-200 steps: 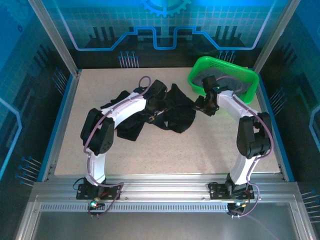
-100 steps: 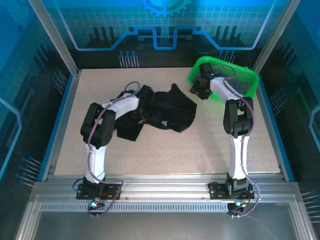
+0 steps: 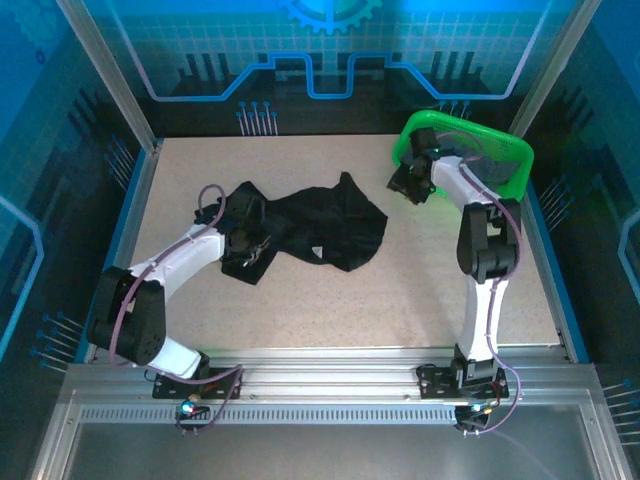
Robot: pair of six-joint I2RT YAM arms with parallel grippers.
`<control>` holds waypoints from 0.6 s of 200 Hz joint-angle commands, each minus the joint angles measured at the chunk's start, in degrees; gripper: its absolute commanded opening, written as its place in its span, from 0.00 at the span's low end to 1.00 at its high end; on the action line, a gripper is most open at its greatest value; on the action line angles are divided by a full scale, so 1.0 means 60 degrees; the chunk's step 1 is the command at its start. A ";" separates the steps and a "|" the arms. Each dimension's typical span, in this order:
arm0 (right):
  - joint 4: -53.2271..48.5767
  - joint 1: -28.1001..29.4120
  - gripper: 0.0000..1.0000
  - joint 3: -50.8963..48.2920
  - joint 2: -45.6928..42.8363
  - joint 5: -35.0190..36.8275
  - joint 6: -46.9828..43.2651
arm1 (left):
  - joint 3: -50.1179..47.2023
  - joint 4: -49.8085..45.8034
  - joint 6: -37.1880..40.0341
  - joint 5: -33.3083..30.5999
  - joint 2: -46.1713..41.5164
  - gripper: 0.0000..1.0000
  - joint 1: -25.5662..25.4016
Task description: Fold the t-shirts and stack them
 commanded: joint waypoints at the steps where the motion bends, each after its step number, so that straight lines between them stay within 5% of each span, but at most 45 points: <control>1: 0.0673 0.0552 0.51 -0.1769 -0.1581 -0.0755 0.0364 | 0.1069 0.0126 -0.0111 0.0581 0.0594 0.62 -0.0362; 40: 0.1697 0.1116 0.57 -0.4055 -0.2337 -0.1676 0.1332 | 0.3646 -0.1481 -0.1882 0.0661 0.3252 0.73 -0.1214; 74: 0.2469 0.1451 0.60 -0.5087 -0.2111 -0.2246 0.2227 | 0.3912 -0.1723 -0.3326 0.0359 0.4093 0.71 -0.1249; 120: 0.3442 0.1731 0.57 -0.5798 -0.1650 -0.2706 0.3481 | 0.3560 -0.0598 -0.3471 0.0299 0.4406 0.47 -0.1045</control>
